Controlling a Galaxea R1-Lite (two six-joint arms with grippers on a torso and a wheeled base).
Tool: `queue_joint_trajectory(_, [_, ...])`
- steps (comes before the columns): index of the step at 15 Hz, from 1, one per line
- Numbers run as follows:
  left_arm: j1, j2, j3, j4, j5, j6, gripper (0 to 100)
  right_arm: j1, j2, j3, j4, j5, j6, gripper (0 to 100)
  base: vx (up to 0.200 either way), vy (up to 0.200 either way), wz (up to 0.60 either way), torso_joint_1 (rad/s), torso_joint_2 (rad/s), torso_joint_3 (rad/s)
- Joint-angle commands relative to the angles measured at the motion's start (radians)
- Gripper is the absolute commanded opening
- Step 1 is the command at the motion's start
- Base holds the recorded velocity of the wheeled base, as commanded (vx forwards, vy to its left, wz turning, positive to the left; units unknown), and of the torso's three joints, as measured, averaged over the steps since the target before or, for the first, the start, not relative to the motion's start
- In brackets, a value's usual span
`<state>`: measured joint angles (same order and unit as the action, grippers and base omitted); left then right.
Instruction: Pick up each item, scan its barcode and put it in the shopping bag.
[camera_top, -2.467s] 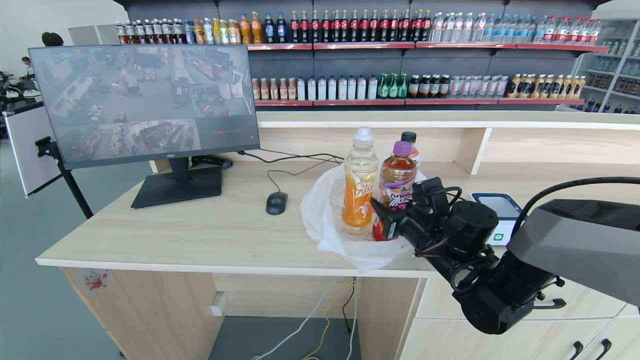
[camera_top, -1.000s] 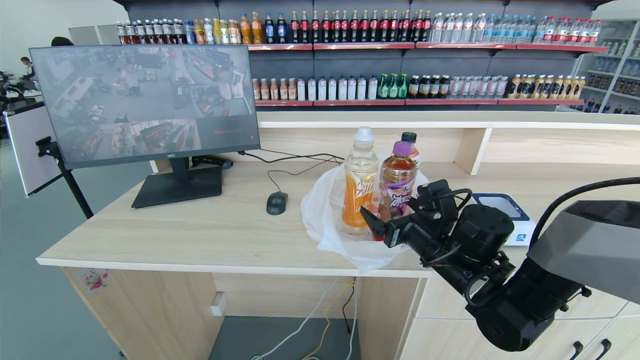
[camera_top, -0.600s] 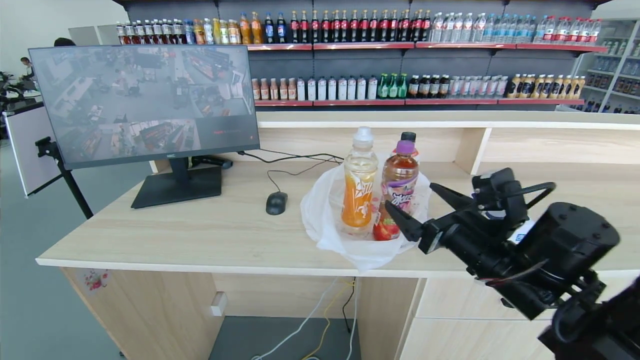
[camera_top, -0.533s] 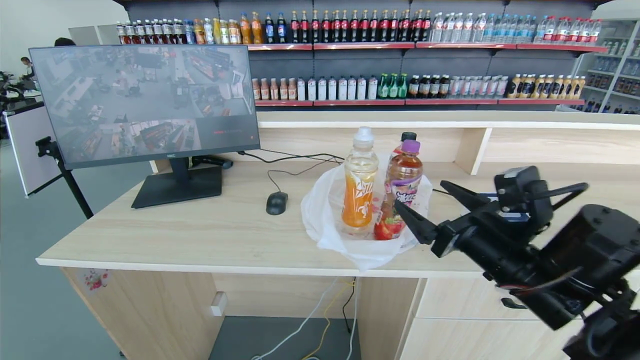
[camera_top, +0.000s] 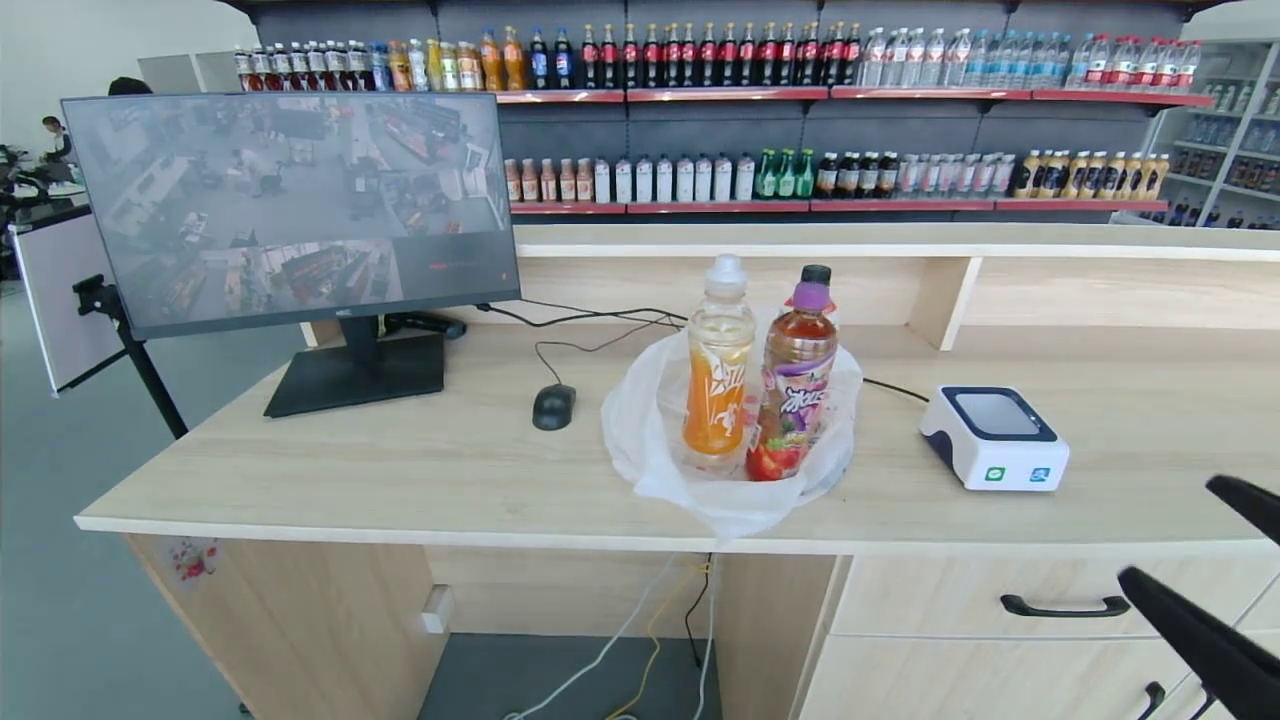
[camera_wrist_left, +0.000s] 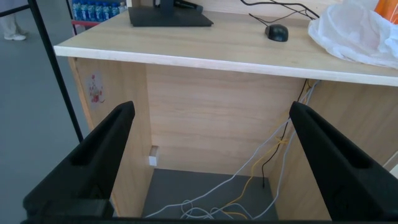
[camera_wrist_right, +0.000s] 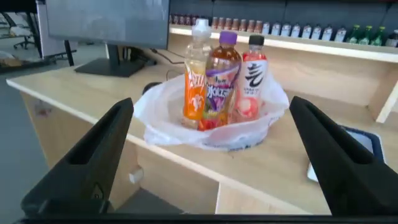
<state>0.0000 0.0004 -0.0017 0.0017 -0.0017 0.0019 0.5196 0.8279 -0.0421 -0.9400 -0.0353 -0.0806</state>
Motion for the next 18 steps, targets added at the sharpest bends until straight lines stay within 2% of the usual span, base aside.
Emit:
queue_joint_trajectory(1, [0.000, 0.000, 0.000, 0.000, 0.000, 0.000, 100, 0.004, -0.644, 0.004, 0.741, 0.002, -0.047, 100, 0.000, 0.000, 0.00, 0.000, 0.00, 0.000])
queue_joint_trajectory(2, [0.000, 0.000, 0.000, 0.000, 0.000, 0.000, 100, 0.004, -0.730, -0.004, 0.877, 0.003, -0.047, 100, 0.000, 0.000, 0.00, 0.000, 0.00, 0.000])
queue_joint_trajectory(3, [0.000, 0.000, 0.000, 0.000, 0.000, 0.000, 100, 0.004, -0.800, 0.010, 0.946, 0.003, -0.048, 100, 0.000, 0.000, 0.00, 0.000, 0.00, 0.000])
queue_joint_trajectory(5, [0.000, 0.000, 0.000, 0.000, 0.000, 0.000, 100, -0.012, -0.808, 0.010, 0.971, 0.002, -0.047, 100, 0.000, 0.000, 0.00, 0.000, 0.00, 0.000])
queue_joint_trajectory(6, [0.000, 0.000, 0.000, 0.000, 0.000, 0.000, 100, -0.052, -0.806, 0.010, 0.971, 0.002, -0.041, 100, 0.000, 0.000, 0.00, 0.000, 0.00, 0.000])
queue_joint_trajectory(8, [0.000, 0.000, 0.000, 0.000, 0.000, 0.000, 100, -0.254, -0.765, 0.010, 0.972, -0.006, -0.030, 100, 0.000, 0.000, 0.00, 0.000, 0.00, 0.000])
queue_joint_trajectory(9, [0.000, 0.000, 0.000, 0.000, 0.000, 0.000, 100, -0.257, -0.747, 0.010, 0.971, -0.012, -0.022, 100, 0.000, 0.000, 0.00, 0.000, 0.00, 0.000])
queue_joint_trajectory(10, [0.000, 0.000, 0.000, 0.000, 0.000, 0.000, 100, -0.346, -0.708, 0.010, 0.969, -0.021, -0.019, 100, 0.000, 0.000, 0.00, 0.000, 0.00, 0.000])
queue_joint_trajectory(11, [0.000, 0.000, 0.000, 0.000, 0.000, 0.000, 100, -0.521, -0.694, 0.010, 0.971, -0.018, -0.019, 100, 0.000, 0.000, 0.00, 0.000, 0.00, 0.000])
queue_joint_trajectory(12, [0.000, 0.000, 0.000, 0.000, 0.000, 0.000, 100, -0.581, -0.707, 0.010, 0.971, -0.005, -0.011, 100, 0.000, 0.000, 0.00, 0.000, 0.00, 0.000])
queue_joint_trajectory(14, [0.002, 0.000, 0.002, 0.000, 0.000, 0.000, 100, -0.513, -0.828, 0.018, 0.968, 0.015, 0.022, 100, 0.000, 0.000, 0.00, 0.000, 0.00, 0.000])
queue_joint_trajectory(18, [0.000, 0.000, 0.000, 0.000, 0.000, -0.002, 100, -0.521, -0.828, 0.039, 0.943, 0.018, 0.050, 100, 0.000, 0.000, 0.00, 0.000, 0.00, 0.000])
